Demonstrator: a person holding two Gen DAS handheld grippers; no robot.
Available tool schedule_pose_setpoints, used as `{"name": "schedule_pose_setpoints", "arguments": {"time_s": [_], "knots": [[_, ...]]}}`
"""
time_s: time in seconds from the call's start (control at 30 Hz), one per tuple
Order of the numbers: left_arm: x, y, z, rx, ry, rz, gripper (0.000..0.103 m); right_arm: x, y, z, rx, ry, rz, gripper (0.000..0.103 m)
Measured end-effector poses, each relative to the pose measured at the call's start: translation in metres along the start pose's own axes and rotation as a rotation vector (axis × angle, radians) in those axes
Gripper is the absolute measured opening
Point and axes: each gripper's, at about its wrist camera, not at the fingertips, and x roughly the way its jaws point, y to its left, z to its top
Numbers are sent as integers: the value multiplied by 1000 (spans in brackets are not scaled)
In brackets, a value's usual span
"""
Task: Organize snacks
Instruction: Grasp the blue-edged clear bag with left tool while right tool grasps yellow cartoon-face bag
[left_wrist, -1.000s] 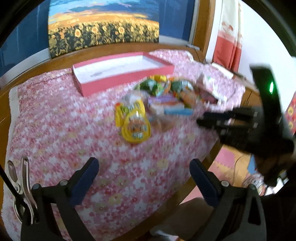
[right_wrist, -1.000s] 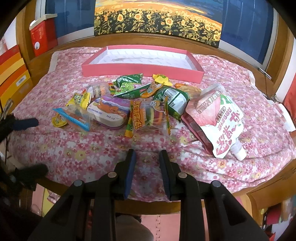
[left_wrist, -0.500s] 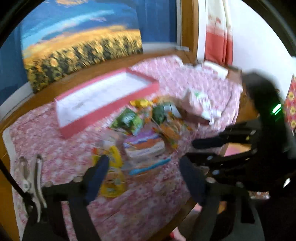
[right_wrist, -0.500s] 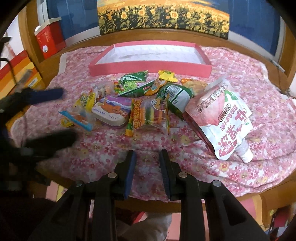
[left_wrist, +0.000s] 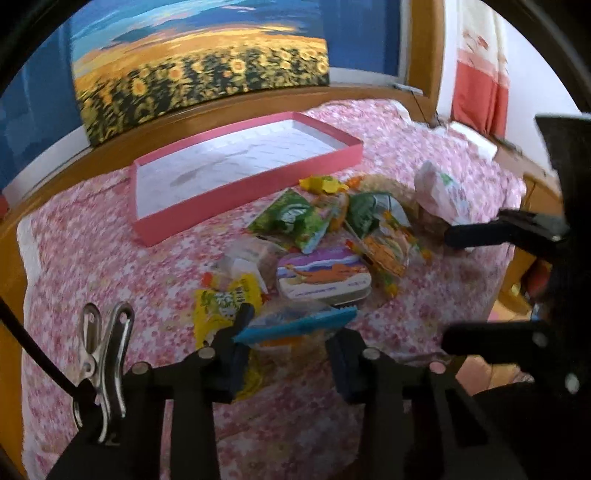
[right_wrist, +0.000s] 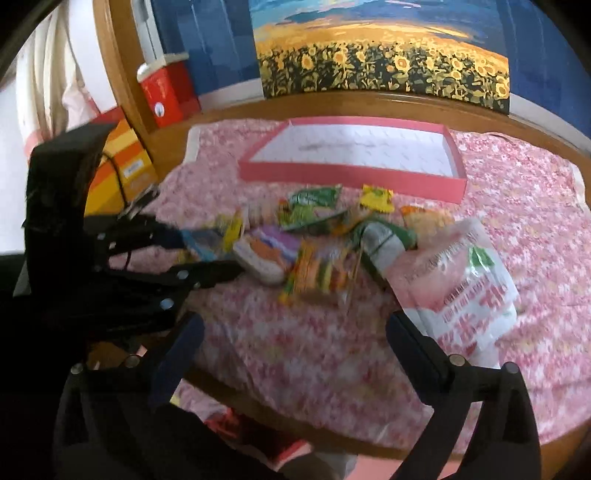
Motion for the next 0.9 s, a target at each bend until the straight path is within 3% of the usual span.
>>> {"name": "schedule_pose_setpoints", "arguments": {"time_s": [0.1,0.33,0.43,0.47,0.53,0.63,0.9], "knots": [[-14,10,4,-87,-14,-27,39,6,-5,8,4,-9,18,101],[-50,36,10,-220,-88,-8,39,25,-10,22,-11,11,55,98],[-58,40,7,-234,-100,5,39,34,-6,22,-44,53,29,85],[-59,42,6,-238,-101,6,39,38,-4,22,-57,77,24,71],[-61,43,3,-250,-102,5,39,48,-5,21,-60,139,-7,61],[-62,43,1,-257,-101,5,39,47,-7,20,-63,125,-2,45],[-61,43,6,-242,-107,-18,39,32,-1,18,-66,89,35,40]]}}
